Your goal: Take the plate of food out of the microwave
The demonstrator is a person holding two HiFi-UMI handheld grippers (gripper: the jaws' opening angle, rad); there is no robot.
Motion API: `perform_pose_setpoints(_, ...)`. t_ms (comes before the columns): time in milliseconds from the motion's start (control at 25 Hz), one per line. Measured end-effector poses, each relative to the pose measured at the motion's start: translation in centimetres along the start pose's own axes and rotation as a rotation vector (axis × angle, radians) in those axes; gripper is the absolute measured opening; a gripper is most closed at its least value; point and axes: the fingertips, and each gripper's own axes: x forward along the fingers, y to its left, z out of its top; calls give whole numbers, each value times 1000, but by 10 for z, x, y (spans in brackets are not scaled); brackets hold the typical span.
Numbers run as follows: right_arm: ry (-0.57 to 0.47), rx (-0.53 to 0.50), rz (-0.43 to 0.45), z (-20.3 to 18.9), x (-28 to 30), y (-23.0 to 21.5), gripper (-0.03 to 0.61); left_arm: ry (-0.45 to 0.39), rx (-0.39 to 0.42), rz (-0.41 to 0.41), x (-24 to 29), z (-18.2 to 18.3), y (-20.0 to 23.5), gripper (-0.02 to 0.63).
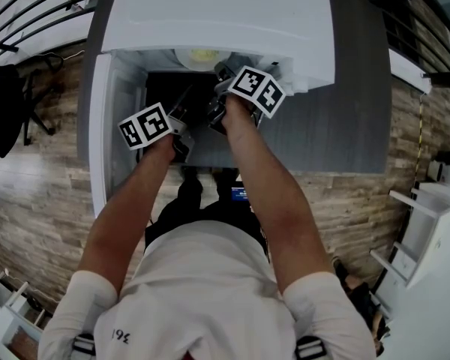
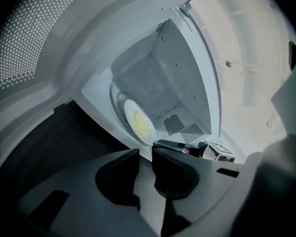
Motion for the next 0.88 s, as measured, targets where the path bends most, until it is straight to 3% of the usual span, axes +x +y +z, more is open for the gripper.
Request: perform_pose_setpoints(880,67,35,25,1,-51,-26,21,-33,-104,-1,19,17,26,78)
